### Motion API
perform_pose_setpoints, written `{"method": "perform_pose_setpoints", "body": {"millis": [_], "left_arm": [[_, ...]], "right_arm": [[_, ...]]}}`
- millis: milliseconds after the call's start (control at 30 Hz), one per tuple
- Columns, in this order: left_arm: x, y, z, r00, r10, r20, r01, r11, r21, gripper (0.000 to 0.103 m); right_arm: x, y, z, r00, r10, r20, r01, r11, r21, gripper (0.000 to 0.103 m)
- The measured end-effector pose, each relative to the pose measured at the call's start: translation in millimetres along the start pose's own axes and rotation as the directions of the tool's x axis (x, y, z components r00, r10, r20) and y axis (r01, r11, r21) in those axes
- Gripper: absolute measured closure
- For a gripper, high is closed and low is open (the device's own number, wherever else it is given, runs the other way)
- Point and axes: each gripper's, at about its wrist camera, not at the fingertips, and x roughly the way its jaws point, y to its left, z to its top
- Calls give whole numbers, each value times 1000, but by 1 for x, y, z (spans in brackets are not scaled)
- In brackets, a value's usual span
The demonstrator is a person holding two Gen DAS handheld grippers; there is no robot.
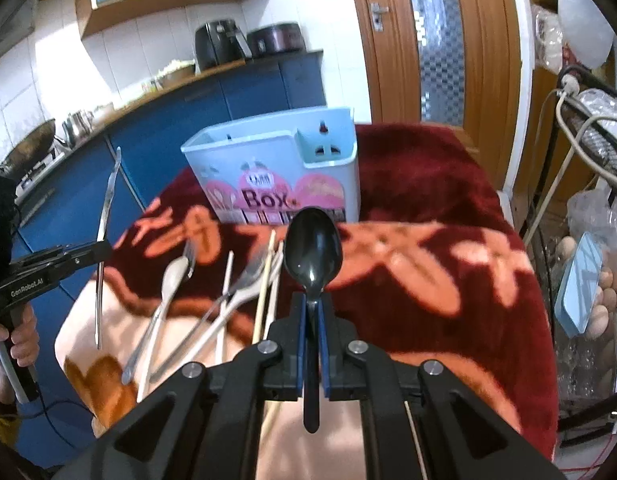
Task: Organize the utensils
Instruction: 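Lift the knife with the left tool while the right tool lifts the black spoon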
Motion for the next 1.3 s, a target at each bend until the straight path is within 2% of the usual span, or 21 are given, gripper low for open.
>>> {"method": "perform_pose_setpoints", "body": {"millis": [233,600,900,1100,1300], "left_arm": [[-7,-8,24,993,0,118,1,1000,-11,90],[-12,-15,79,961,39,273,-42,999,7,90],[3,-12,124,914,75,399,-64,997,-40,90],[27,-12,142,865,137,482,-133,990,-44,90],[60,-15,145,853,171,494,-177,984,-36,90]], "right_arm": [[-6,-1,5,995,13,97,-15,1000,18,96],[-3,-8,15,983,10,184,-18,999,46,96],[6,-7,26,971,36,237,-50,997,55,96],[14,-7,33,966,57,250,-71,996,49,96],[21,-10,44,961,64,268,-78,996,42,96]]}}
